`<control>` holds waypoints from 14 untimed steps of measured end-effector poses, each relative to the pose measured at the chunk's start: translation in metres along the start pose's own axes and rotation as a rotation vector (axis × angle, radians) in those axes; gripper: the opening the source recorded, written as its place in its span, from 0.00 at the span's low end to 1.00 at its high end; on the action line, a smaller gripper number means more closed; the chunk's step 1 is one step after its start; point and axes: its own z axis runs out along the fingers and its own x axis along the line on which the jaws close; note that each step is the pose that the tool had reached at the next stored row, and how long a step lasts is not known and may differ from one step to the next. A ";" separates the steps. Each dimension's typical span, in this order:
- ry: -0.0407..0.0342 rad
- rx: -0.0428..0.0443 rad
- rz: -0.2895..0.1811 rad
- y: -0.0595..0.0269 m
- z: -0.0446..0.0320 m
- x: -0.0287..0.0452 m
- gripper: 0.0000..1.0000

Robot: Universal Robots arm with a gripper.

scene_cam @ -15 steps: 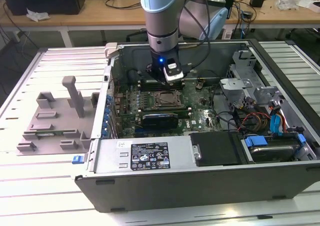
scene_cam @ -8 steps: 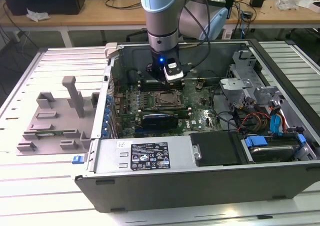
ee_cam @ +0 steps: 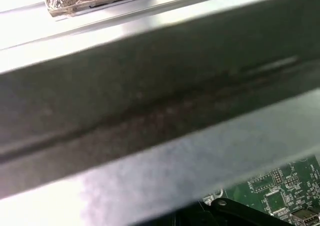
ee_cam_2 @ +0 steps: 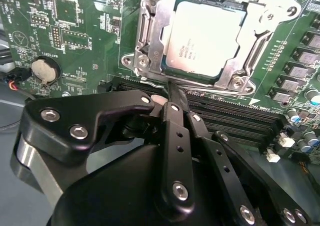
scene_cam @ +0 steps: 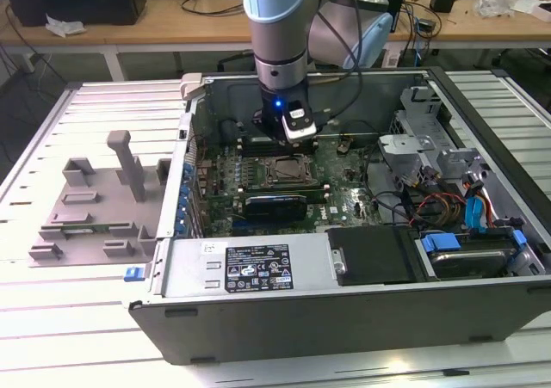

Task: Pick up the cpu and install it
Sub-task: 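Install the first cpu locking lever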

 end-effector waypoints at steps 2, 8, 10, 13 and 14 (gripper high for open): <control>-0.0005 0.0000 0.000 0.0006 -0.0043 -0.0003 0.11; -0.0713 -0.0247 -0.010 0.0001 -0.0054 0.0017 0.11; -0.1182 -0.0411 -0.016 -0.0016 -0.0057 0.0084 0.11; -0.1433 -0.0498 -0.019 -0.0013 -0.0048 0.0169 0.11; -0.1474 -0.0513 -0.020 -0.0011 -0.0045 0.0190 0.11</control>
